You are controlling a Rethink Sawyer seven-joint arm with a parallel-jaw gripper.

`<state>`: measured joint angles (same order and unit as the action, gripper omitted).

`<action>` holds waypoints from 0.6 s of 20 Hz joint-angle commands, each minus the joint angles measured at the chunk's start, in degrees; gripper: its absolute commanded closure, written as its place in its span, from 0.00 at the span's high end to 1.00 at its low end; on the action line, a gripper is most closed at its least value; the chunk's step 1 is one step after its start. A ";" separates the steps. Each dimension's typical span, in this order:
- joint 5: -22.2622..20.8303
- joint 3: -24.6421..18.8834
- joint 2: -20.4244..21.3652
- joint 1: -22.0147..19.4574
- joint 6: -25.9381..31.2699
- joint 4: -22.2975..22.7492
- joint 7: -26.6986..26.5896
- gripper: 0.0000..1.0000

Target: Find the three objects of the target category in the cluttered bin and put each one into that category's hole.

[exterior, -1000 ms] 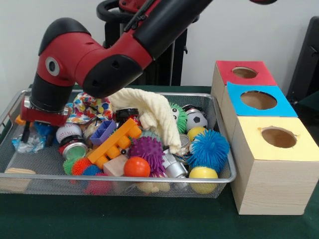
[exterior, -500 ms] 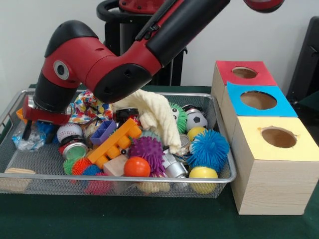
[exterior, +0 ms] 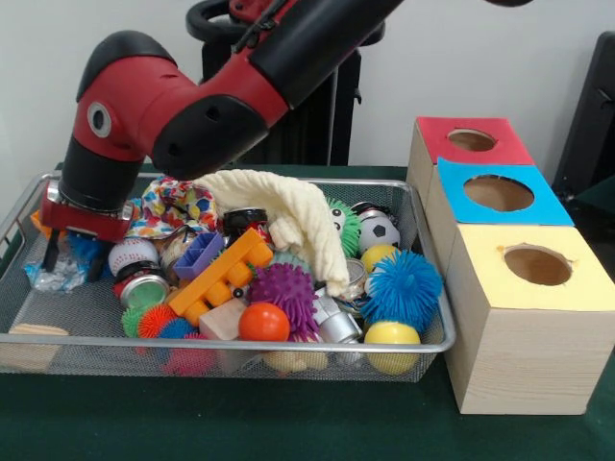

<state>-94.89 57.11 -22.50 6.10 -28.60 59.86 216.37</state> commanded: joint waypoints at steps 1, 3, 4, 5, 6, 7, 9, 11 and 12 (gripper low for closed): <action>9.97 -16.26 3.37 -3.74 4.16 2.80 -15.05 1.00; 10.29 -16.61 3.44 -3.81 4.93 2.84 -15.99 1.00; 10.49 -16.88 3.70 -4.00 5.01 3.03 -16.82 1.00; 10.69 -17.14 3.95 -4.19 5.08 3.21 -17.64 1.00; 10.89 -17.40 4.20 -4.38 5.16 3.40 -18.46 0.00; 10.96 -17.53 4.33 -4.61 5.06 3.46 -18.92 0.00; 10.40 -17.53 4.22 -4.60 4.91 3.39 -18.37 0.00; 9.65 -17.42 4.00 -4.43 4.81 3.23 -17.28 0.00; 9.33 -17.34 3.89 -4.38 4.68 3.13 -16.83 0.00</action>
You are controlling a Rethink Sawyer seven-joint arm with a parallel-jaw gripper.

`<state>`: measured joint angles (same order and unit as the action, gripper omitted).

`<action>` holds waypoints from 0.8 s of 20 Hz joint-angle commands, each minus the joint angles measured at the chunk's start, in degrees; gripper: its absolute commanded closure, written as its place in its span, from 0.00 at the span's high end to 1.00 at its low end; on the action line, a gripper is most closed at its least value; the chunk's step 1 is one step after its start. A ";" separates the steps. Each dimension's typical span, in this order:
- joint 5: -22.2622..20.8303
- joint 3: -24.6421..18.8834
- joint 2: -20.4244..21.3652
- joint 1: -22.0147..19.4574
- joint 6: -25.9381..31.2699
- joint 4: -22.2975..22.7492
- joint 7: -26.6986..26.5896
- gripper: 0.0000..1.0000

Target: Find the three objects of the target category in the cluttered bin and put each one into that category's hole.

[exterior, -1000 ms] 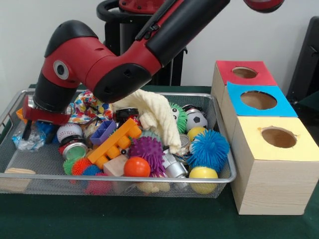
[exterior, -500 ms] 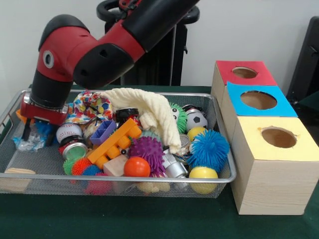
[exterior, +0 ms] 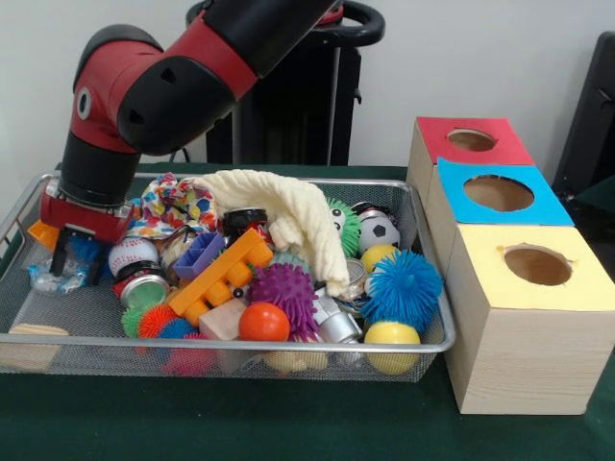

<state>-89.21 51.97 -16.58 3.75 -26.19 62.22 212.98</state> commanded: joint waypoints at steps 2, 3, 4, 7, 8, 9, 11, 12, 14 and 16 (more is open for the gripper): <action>3.25 -12.18 -2.08 -2.00 2.09 0.84 -13.12 0.00; 2.98 -12.12 -2.17 -1.94 1.97 0.85 -12.81 0.00; 2.75 -12.01 -2.30 -1.78 1.90 0.71 -12.35 0.00; 2.33 -11.91 -2.39 -1.63 1.76 0.71 -11.91 0.00; 2.18 -11.82 -2.53 -1.51 1.74 0.54 -11.55 0.00; 2.02 -11.75 -2.61 -1.45 1.64 0.51 -11.37 0.00; 1.89 -11.75 -2.64 -1.47 1.46 0.51 -11.32 0.00; 1.85 -11.75 -2.65 -1.48 1.39 0.50 -11.32 0.00; 1.73 -11.73 -2.65 -1.46 1.19 0.53 -11.29 0.00; 1.44 -11.58 -2.76 -1.39 0.78 0.45 -10.86 0.00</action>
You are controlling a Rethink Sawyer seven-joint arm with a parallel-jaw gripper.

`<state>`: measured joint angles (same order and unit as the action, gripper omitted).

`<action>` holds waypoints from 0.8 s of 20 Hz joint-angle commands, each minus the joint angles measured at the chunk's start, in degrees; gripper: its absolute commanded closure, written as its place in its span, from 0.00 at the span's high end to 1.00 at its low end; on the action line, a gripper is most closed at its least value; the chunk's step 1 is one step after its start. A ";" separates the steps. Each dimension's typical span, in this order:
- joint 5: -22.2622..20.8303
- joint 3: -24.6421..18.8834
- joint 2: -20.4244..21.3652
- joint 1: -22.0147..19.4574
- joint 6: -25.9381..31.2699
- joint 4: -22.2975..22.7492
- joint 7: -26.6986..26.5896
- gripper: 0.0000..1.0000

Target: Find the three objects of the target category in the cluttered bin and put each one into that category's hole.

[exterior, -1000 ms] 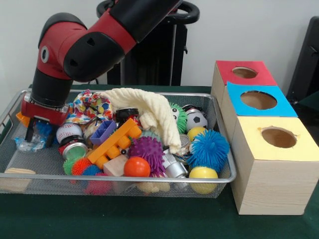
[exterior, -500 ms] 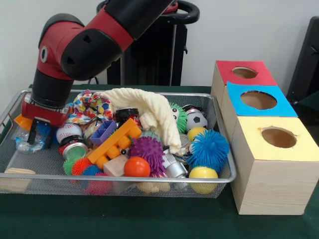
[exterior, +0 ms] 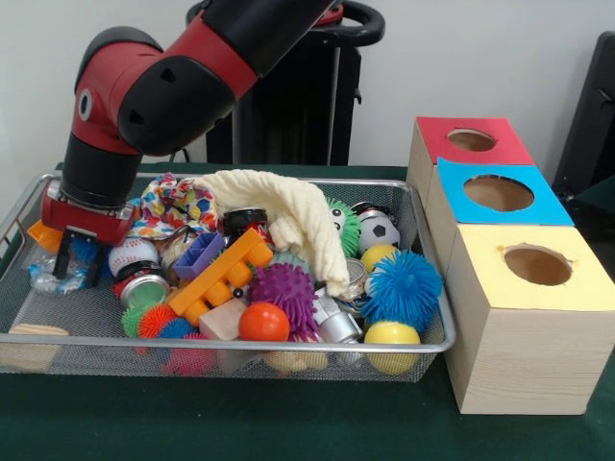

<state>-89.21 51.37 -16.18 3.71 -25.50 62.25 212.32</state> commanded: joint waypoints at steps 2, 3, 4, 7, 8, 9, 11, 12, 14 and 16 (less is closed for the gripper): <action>1.35 -10.79 -3.23 -1.24 0.07 0.37 -9.70 0.00; 1.46 -10.55 -3.39 -1.07 0.50 0.34 -9.06 0.00; 1.11 -9.88 -4.01 -0.66 0.70 0.08 -7.48 0.00; -0.47 -8.46 -4.41 -0.29 -1.33 0.17 -4.30 0.00; -0.54 -8.33 -4.28 -0.28 -1.44 0.41 -4.04 0.00; -0.31 -8.35 -3.77 -0.27 -1.39 0.84 -4.20 0.00; -0.50 -7.87 -2.78 -0.01 -2.22 1.54 -3.52 0.00; -1.00 -7.23 -2.58 0.25 -2.88 1.67 -2.49 0.00; -1.93 -6.13 -2.32 0.62 -3.86 1.75 -0.91 0.00; -2.88 -5.59 -1.85 0.76 -5.16 2.02 -0.09 0.00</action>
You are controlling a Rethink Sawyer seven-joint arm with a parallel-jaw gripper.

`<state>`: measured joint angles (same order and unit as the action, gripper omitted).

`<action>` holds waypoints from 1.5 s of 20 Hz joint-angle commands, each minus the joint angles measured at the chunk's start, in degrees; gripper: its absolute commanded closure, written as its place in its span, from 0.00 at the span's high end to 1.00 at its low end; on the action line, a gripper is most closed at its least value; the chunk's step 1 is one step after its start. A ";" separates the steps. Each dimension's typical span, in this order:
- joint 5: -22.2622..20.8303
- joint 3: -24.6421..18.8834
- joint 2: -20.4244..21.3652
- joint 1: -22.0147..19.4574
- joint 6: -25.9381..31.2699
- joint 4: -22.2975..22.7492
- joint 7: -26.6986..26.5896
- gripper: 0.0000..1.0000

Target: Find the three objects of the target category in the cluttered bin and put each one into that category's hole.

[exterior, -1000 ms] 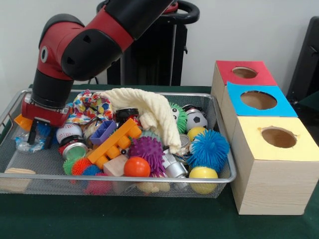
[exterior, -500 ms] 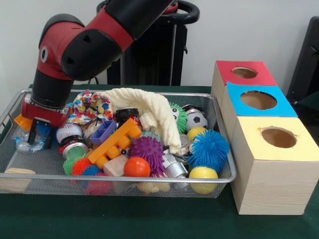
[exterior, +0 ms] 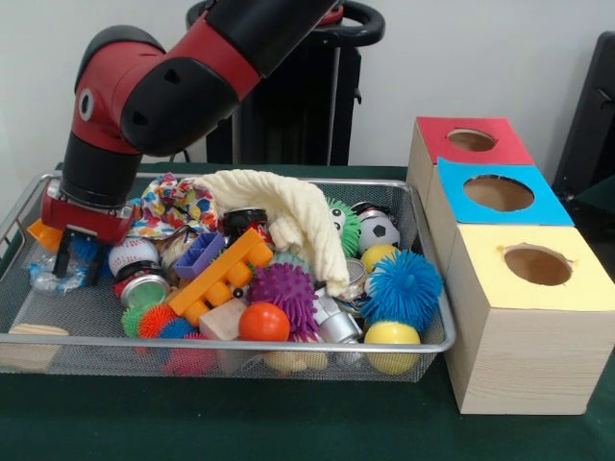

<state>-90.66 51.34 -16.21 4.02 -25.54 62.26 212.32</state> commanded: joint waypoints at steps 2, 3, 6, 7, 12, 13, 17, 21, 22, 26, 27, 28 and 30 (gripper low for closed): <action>-2.26 -5.16 -1.65 0.70 -5.76 2.06 0.85 0.00; -2.56 -5.03 -1.56 0.80 -5.93 2.06 1.24 0.00; -3.22 -4.99 -0.69 1.00 -6.56 2.65 1.24 0.00; -3.36 -5.03 -0.40 1.03 -6.55 2.79 1.07 0.00; -3.83 -5.65 3.16 0.73 -8.42 4.46 -0.91 0.00; -3.58 -6.00 4.34 0.56 -8.74 4.98 -1.75 0.00; -3.64 -6.36 7.56 0.49 -10.41 6.69 -3.02 0.00; -3.95 -6.48 10.40 -0.09 -12.23 7.53 -3.58 0.00; -4.07 -6.28 10.87 -0.20 -12.48 7.56 -3.44 0.00; -5.95 -4.23 12.82 0.23 -15.13 7.14 -0.26 0.00; -6.16 -3.95 13.49 0.08 -15.44 7.11 0.17 0.00; -6.73 -3.00 14.45 0.63 -16.47 7.29 1.28 0.00; -8.18 -1.25 16.90 1.00 -19.06 7.82 2.58 0.00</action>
<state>-96.55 51.52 -4.92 4.92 -34.56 68.77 212.32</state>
